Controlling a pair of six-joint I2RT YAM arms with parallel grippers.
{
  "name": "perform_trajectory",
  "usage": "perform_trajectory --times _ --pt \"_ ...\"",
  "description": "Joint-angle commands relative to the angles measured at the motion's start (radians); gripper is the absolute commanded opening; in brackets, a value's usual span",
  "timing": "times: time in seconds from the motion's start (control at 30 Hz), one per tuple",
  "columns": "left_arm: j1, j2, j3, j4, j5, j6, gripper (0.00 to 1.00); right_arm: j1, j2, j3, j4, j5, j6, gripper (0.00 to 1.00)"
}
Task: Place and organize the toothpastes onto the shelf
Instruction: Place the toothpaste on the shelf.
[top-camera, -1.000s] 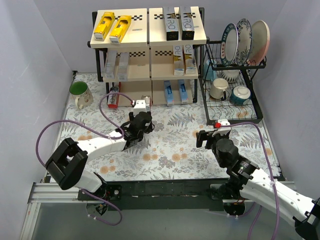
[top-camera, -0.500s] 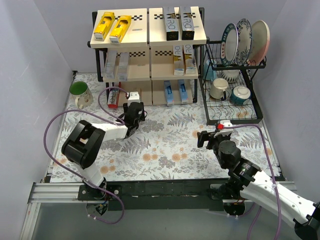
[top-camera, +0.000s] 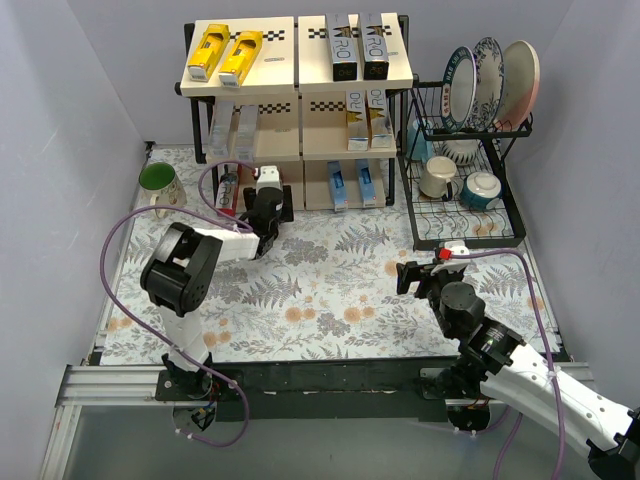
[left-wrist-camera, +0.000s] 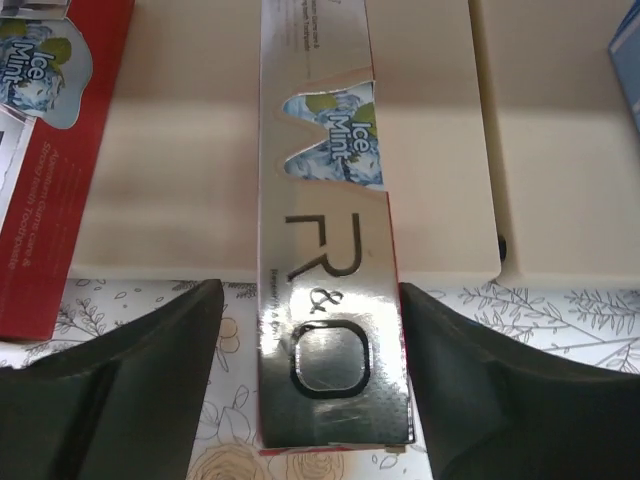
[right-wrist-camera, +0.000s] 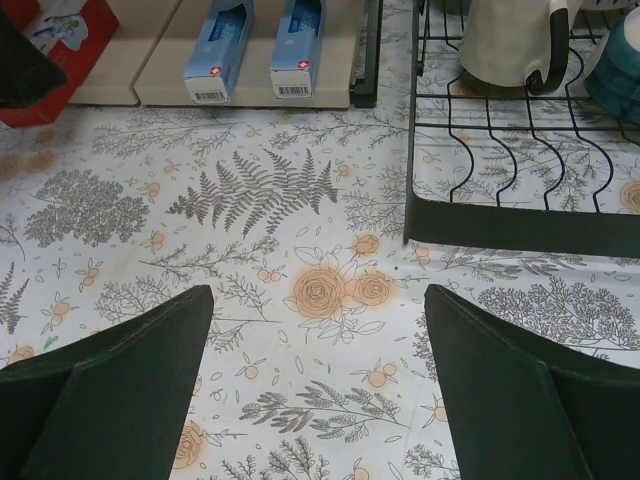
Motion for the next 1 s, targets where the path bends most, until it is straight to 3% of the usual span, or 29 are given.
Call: perform_trajectory --times 0.0,0.13,0.27,0.53,0.73,0.87,0.97 --pt "0.008 0.008 0.029 0.026 -0.008 -0.002 0.74 0.0 -0.013 -0.008 0.017 0.026 -0.006 0.95" --pt "0.008 -0.025 0.023 -0.003 -0.002 -0.048 0.86 0.0 -0.013 -0.003 0.014 0.023 -0.003 0.95" --pt "0.007 -0.127 -0.032 -0.042 0.025 -0.144 0.92 0.0 -0.016 -0.003 0.012 0.013 -0.003 0.95" --pt "0.002 -0.37 -0.138 -0.201 0.104 -0.415 0.96 0.002 -0.016 -0.002 0.022 -0.003 0.005 0.95" --pt "-0.001 -0.452 -0.229 -0.298 0.183 -0.636 0.95 0.0 -0.017 0.004 0.028 -0.017 0.011 0.94" --pt "0.005 -0.512 -0.354 -0.2 0.209 -0.831 0.98 0.0 -0.014 0.004 0.028 -0.023 0.014 0.94" --pt "0.033 -0.544 -0.488 0.025 0.245 -0.948 0.98 0.0 -0.019 0.009 0.02 -0.029 0.013 0.94"
